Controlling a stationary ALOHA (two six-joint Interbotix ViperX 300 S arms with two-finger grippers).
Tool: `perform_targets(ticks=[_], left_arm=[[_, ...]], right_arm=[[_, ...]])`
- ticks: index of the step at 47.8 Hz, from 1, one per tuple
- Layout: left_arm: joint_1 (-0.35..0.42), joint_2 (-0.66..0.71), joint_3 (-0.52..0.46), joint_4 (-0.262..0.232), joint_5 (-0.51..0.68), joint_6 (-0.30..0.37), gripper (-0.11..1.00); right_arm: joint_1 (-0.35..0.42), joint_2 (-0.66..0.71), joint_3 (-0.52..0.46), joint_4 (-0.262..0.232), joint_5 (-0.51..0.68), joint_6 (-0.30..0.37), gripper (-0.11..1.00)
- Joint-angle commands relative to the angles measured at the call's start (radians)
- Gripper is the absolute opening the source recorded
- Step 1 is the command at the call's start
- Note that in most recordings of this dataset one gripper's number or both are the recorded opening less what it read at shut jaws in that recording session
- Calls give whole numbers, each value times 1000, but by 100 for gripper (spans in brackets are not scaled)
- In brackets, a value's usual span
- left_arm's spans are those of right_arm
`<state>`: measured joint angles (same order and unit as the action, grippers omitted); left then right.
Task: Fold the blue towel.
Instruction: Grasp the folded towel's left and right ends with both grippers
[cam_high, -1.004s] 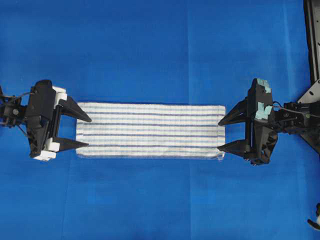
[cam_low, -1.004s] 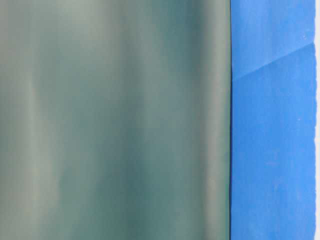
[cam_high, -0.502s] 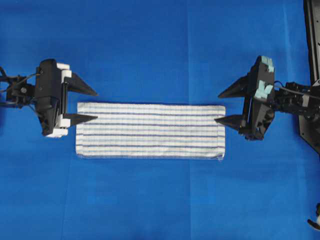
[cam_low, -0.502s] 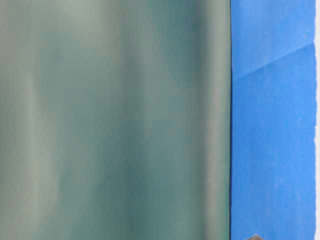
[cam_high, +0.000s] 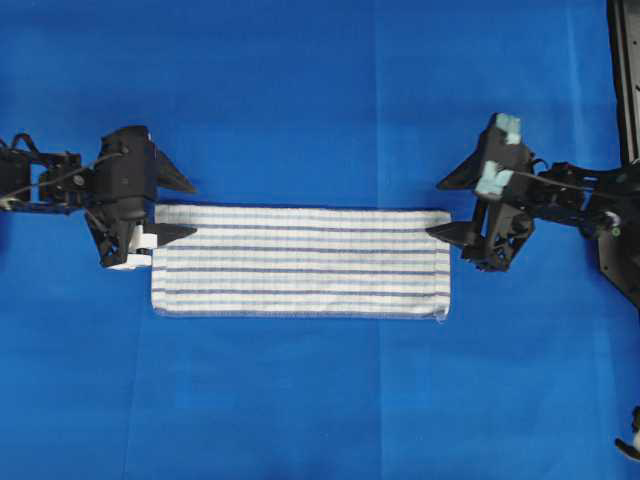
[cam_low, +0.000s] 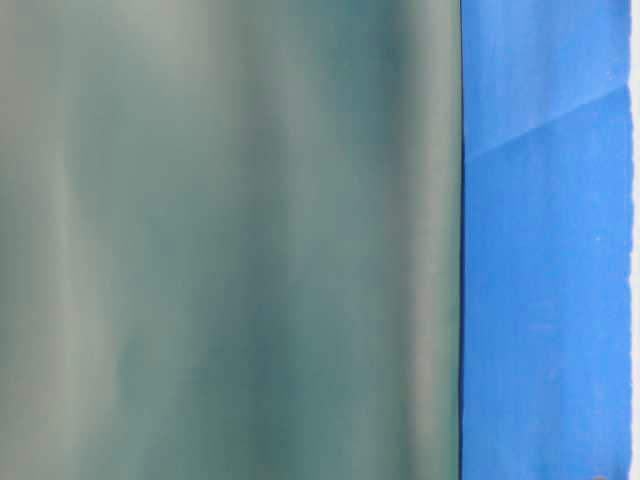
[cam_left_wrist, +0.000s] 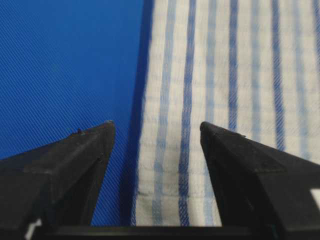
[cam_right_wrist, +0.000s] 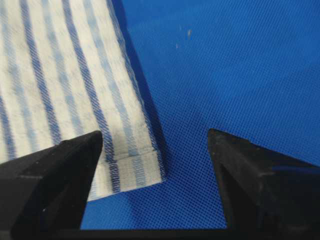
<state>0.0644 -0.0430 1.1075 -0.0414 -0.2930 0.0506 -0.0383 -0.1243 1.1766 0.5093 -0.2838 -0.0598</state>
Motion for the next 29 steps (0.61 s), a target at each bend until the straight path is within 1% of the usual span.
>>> perform_targets(ticks=[1,5,8,11,15,17,19,21,29], left_arm=[[-3,26,-23,-2,-9,-2,58],[-8,46,-26,-2,-9,-3,46],[-9,51,-26,-2,-6,-3,34],[-11,49,-25,-2,-5,-8,21],[-12,48,-23,-2,-2,-15,8],[-15,48,-26,-2,2,-18,4],[-18,48,-28,-2,6,-21,4],[-20,48,-29,-2,11,-23,4],[-20,46,-35,-2,23,-26,4]], right_arm=[[6,18,-26,3,-9,0,82],[18,28,-28,3,-6,0,73],[23,29,-23,3,-5,0,62],[26,28,-23,3,2,0,46],[28,28,-26,2,18,0,24],[29,28,-26,2,25,-2,14],[31,28,-26,2,28,-2,6],[32,28,-26,2,29,-3,2],[32,28,-28,0,26,-5,2]])
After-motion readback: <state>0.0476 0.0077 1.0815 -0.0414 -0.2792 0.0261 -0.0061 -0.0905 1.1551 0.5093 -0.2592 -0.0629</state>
